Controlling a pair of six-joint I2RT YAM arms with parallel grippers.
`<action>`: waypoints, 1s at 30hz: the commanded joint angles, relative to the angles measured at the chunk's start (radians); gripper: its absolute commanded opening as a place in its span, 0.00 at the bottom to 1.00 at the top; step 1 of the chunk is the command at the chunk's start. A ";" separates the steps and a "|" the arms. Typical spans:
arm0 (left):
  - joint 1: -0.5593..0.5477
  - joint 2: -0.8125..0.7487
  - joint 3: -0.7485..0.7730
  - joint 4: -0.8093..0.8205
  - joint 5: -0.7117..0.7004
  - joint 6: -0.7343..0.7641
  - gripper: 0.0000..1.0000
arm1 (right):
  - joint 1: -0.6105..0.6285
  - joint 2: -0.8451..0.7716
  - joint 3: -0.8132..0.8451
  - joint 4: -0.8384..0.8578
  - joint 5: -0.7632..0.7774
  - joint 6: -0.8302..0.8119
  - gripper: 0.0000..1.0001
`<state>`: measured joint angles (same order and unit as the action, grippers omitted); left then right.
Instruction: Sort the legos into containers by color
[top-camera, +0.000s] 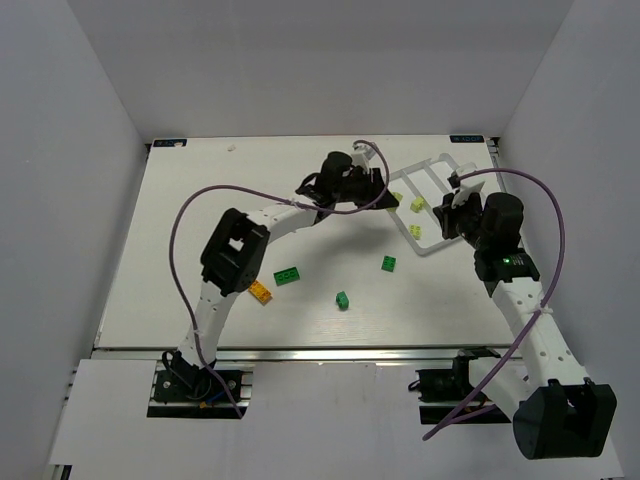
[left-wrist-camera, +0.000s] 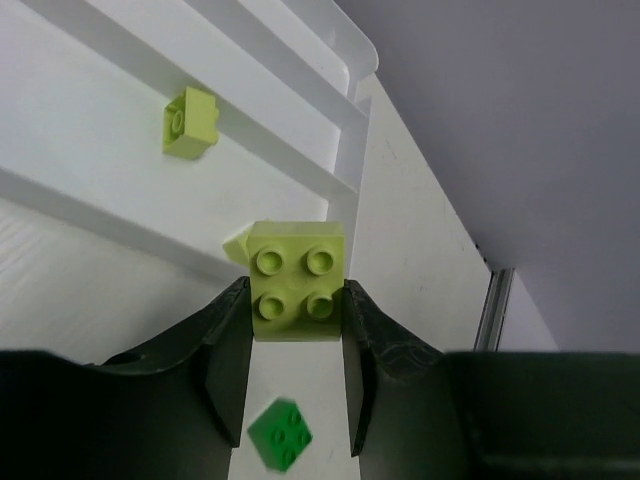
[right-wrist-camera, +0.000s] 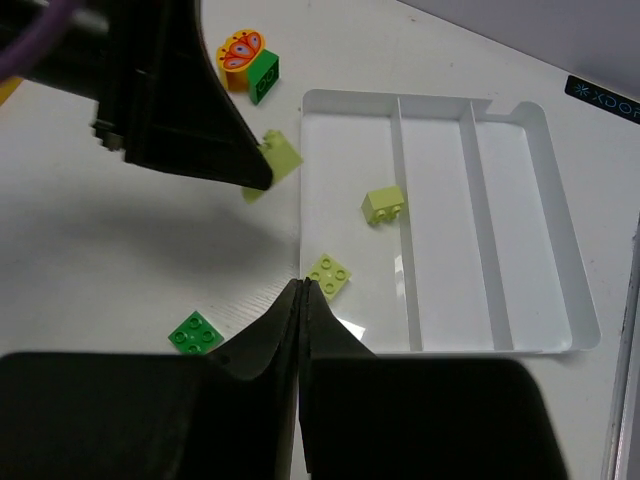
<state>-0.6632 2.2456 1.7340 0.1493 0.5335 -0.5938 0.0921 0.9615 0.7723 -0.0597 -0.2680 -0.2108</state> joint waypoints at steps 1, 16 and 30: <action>-0.044 0.067 0.170 0.104 -0.045 -0.095 0.03 | -0.014 -0.007 0.010 0.040 -0.013 0.025 0.00; -0.130 0.290 0.397 -0.010 -0.406 -0.110 0.57 | -0.046 -0.023 0.004 0.038 -0.079 0.024 0.10; -0.078 -0.102 0.156 -0.103 -0.450 -0.002 0.45 | -0.058 -0.055 0.007 0.024 -0.247 -0.019 0.40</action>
<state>-0.7601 2.4226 1.9659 0.0639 0.1444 -0.6682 0.0391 0.9226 0.7719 -0.0566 -0.4561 -0.2115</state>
